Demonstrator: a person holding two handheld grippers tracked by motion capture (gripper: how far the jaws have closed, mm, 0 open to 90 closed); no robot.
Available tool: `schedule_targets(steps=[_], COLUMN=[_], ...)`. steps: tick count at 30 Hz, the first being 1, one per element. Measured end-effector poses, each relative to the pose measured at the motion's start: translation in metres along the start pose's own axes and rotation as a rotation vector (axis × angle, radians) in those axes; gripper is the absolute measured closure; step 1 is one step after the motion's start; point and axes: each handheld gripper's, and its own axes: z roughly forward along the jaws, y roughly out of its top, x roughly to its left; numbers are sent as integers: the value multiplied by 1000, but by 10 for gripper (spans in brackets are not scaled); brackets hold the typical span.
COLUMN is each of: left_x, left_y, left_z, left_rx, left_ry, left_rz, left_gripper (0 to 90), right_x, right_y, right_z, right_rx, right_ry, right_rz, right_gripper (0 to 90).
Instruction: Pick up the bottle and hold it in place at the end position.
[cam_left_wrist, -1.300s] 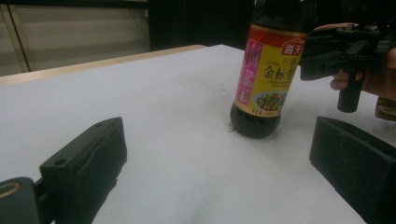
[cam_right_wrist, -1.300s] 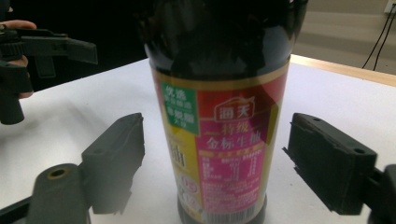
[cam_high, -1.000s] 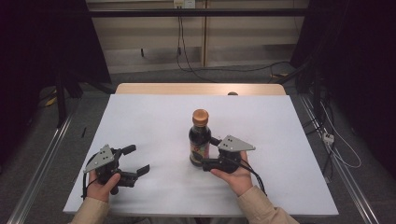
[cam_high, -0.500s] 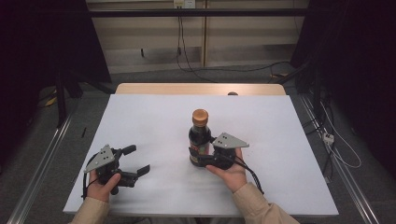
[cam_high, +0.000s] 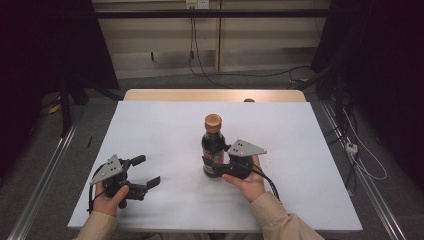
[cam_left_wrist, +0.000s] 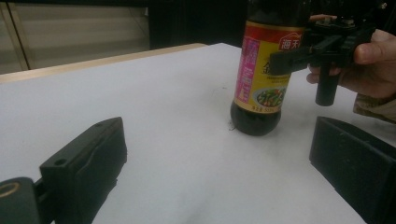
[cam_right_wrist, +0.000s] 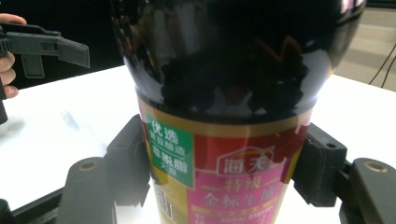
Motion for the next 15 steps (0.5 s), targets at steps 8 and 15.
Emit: schedule_targets(steps=[8,15], left_x=[1,1], left_y=[0,-1], left_z=[1,1], left_rx=[-5,1], left_ry=[-2,-5], left_rz=[-6,0], left_gripper=[37,37], right_x=[-8,-19], right_y=[2,8], right_z=[7,8], right_rx=[-25,-38], right_ry=[-7,-29], right_rz=[-24,-14], right_gripper=[312,312])
